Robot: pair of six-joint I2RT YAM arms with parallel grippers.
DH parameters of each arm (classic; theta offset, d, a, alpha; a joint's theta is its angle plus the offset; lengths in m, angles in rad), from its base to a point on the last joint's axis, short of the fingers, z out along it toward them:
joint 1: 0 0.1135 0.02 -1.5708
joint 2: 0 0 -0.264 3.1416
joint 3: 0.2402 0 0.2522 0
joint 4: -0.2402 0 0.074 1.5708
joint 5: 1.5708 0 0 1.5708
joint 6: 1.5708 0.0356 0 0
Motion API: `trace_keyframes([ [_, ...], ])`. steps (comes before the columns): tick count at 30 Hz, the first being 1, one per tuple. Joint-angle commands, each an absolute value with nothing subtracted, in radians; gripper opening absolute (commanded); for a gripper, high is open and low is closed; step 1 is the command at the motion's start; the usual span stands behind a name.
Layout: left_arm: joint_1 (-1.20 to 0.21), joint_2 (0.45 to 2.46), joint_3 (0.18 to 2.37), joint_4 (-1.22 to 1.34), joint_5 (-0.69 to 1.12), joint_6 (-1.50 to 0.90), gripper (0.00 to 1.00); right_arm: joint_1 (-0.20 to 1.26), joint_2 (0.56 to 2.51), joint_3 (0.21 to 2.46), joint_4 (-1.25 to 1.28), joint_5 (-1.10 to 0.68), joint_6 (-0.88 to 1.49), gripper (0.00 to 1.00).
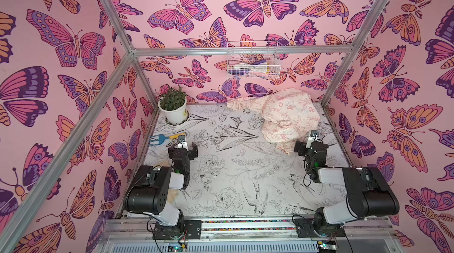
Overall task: Unzip the jacket
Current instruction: Flatten out the jacket at the center of the board.
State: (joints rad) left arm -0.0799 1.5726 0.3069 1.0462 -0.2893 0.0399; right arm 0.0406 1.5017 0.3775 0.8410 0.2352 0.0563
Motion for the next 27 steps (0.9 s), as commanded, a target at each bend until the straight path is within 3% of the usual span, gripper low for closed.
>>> trace_keyframes([
  [1,-0.085,1.57,0.298,1.057,-0.304,0.042,0.99,0.047,1.506,0.39,0.832,0.241,0.068,0.99],
  [27,-0.085,1.57,0.298,1.058,-0.304,0.042,0.99,0.047,1.505,0.383,0.844,0.234,0.061,0.99],
])
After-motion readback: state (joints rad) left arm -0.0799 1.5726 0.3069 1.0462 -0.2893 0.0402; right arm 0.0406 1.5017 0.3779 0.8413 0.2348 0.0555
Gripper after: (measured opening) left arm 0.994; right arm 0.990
